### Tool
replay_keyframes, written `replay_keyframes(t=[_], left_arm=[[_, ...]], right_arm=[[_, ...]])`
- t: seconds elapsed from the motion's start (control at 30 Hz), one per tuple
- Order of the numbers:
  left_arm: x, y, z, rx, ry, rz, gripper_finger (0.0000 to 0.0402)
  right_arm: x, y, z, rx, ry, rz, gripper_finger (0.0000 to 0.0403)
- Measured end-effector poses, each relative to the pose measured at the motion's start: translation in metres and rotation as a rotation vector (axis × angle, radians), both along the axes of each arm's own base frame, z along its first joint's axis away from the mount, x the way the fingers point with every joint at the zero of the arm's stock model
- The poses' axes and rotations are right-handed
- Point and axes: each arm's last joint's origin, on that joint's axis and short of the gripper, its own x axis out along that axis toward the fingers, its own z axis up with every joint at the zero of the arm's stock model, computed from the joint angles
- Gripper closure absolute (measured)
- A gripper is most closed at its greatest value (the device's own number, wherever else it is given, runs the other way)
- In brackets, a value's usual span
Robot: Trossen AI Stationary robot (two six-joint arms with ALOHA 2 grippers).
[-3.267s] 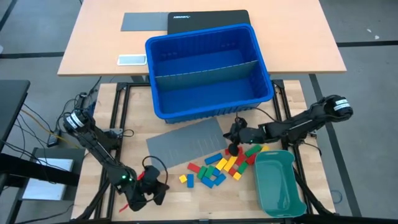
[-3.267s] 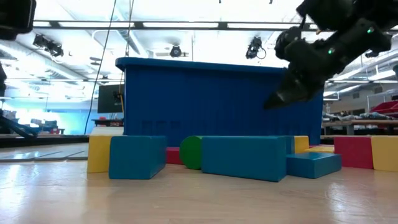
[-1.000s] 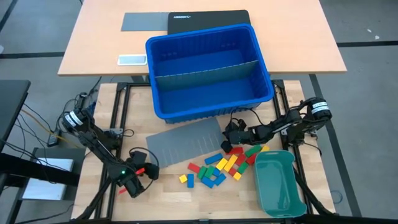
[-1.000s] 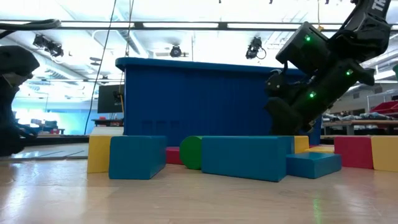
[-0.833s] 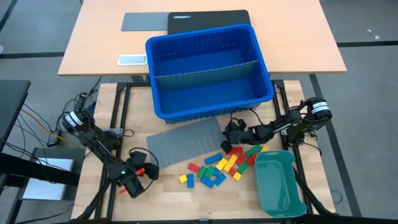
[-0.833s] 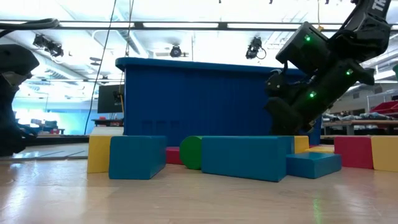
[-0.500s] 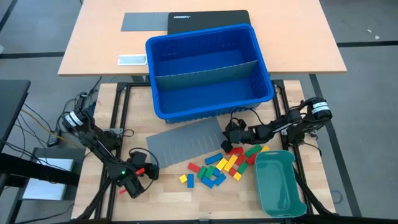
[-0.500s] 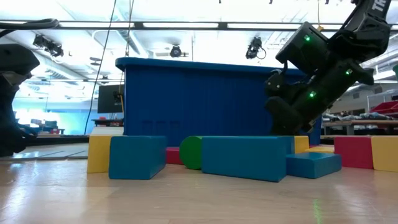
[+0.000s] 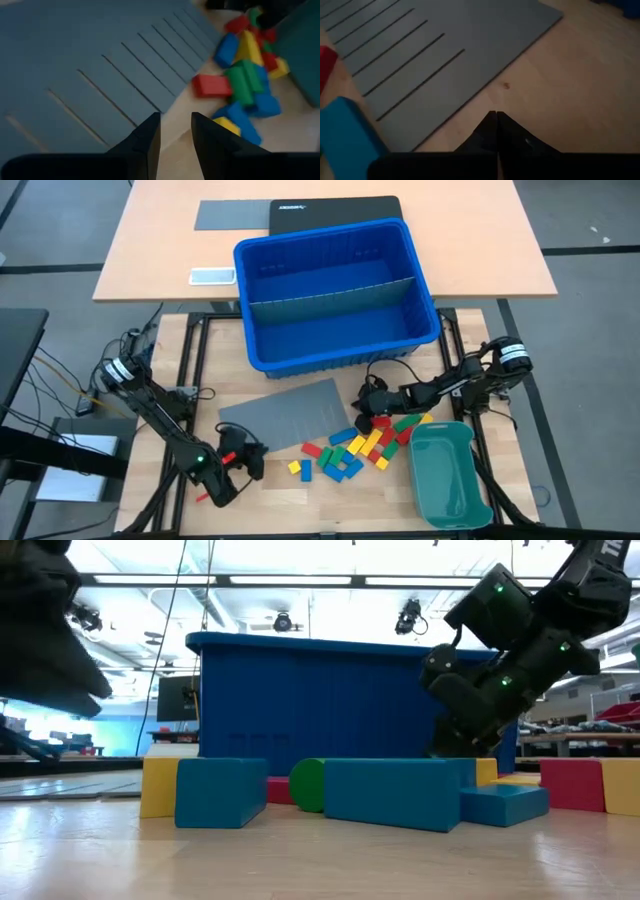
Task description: Sort Items/Unsort Items
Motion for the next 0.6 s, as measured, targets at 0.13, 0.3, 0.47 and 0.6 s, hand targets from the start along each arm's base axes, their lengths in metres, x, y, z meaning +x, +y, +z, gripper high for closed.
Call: replay_keyframes(t=[0.13, 0.3, 0.47, 0.6], left_arm=[[0.002, -0.006, 0.006, -0.008, 0.068, -0.068, 0.0291], [0.002, -0.01, 0.019, 0.008, 0.218, -0.121, 0.0316], [-0.001, -0.008, 0.044, 0.111, 0.373, -0.134, 0.035], [-0.008, 0.001, 0.051, 0.212, 0.474, -0.12, 0.0378]], right_arm=[[-0.001, -0.001, -0.001, -0.012, 0.016, -0.009, 0.0403], [-0.002, -0.001, -0.001, -0.018, 0.021, -0.013, 0.0402], [0.0, 0.0, 0.0, -0.009, 0.005, 0.017, 0.0402], [0.002, 0.0, 0.002, -0.007, -0.02, 0.04, 0.0401]])
